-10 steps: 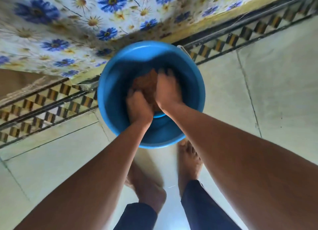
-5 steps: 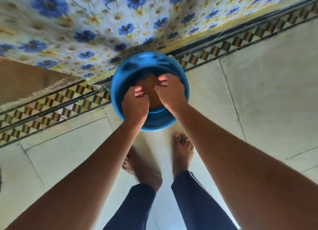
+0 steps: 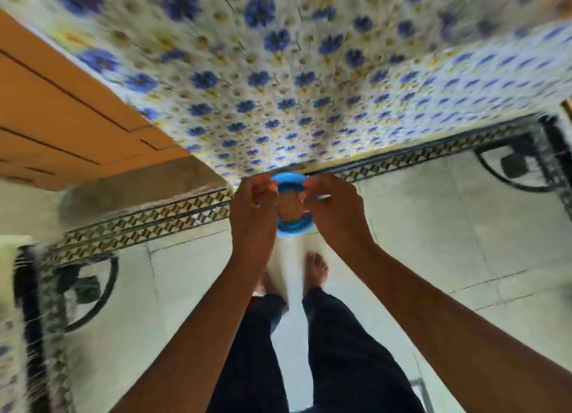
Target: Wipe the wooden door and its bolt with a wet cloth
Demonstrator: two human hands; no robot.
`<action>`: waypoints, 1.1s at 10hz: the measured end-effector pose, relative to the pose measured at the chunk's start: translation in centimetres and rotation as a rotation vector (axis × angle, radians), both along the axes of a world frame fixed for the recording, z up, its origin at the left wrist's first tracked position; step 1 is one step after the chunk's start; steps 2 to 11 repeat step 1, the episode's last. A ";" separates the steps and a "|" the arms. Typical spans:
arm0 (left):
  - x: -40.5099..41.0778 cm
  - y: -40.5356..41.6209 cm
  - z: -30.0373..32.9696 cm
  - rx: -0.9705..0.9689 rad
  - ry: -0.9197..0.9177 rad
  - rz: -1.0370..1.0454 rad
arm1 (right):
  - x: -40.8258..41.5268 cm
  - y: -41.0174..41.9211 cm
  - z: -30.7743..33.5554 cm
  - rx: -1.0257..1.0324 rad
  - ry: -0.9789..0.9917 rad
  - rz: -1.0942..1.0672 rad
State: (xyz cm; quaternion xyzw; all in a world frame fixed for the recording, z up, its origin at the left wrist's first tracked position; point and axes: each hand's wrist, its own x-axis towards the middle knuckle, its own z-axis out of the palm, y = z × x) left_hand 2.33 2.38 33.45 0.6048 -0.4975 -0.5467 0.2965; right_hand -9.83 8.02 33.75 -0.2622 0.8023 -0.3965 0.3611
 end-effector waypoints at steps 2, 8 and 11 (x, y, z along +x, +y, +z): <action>3.0 2.6 7.2 -0.031 0.129 0.046 | 1.9 2.0 7.1 -0.065 -0.027 0.029; 3.0 2.6 7.2 -0.031 0.129 0.046 | 1.9 2.0 7.1 -0.065 -0.027 0.029; 3.0 2.6 7.2 -0.031 0.129 0.046 | 1.9 2.0 7.1 -0.065 -0.027 0.029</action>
